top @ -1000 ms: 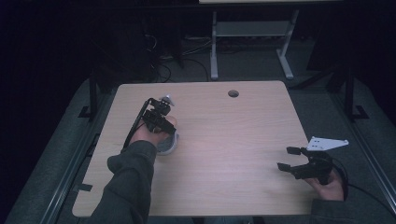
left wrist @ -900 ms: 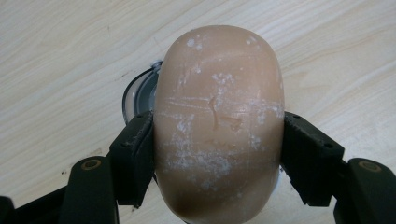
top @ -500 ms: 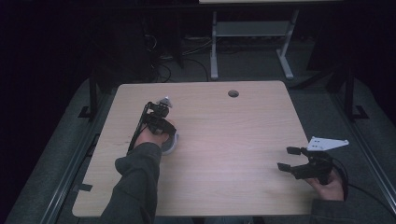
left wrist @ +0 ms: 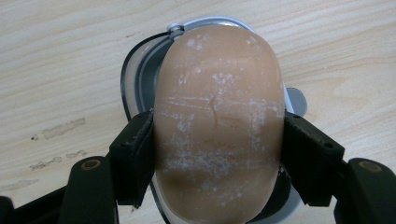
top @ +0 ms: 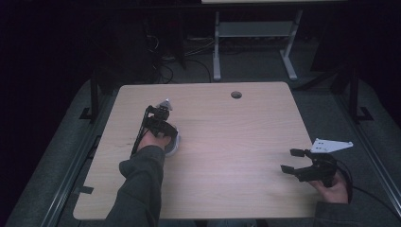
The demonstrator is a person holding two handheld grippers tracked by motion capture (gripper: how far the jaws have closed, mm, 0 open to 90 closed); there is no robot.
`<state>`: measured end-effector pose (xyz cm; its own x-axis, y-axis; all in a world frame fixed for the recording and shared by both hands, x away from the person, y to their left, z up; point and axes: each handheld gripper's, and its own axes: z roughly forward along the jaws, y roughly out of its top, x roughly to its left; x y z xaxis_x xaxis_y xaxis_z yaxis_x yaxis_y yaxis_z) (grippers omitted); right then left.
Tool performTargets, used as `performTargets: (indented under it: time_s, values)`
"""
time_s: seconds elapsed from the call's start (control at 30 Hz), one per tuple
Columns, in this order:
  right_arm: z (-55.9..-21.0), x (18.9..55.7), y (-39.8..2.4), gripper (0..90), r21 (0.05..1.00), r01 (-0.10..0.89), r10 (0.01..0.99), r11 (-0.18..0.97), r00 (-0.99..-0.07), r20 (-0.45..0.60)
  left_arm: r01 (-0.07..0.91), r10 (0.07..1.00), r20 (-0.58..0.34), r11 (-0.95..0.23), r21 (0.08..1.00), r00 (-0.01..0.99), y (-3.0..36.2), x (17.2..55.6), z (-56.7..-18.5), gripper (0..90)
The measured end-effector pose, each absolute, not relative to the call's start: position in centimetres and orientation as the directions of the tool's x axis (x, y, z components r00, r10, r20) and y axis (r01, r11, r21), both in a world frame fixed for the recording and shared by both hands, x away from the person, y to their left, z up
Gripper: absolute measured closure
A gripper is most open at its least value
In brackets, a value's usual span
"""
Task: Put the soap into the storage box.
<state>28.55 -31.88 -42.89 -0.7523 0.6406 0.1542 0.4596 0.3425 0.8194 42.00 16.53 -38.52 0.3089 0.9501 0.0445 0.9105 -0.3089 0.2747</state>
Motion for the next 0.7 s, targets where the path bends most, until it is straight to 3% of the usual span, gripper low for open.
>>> performTargets:
  time_s: [0.7]
  values:
    - [-42.91,28.55,-31.82,18.5,0.818,0.462,0.639,0.343,-0.753,0.157,0.917,0.952,0.059,-0.305,0.258,0.301,16.7,42.01,-38.75,31.7]
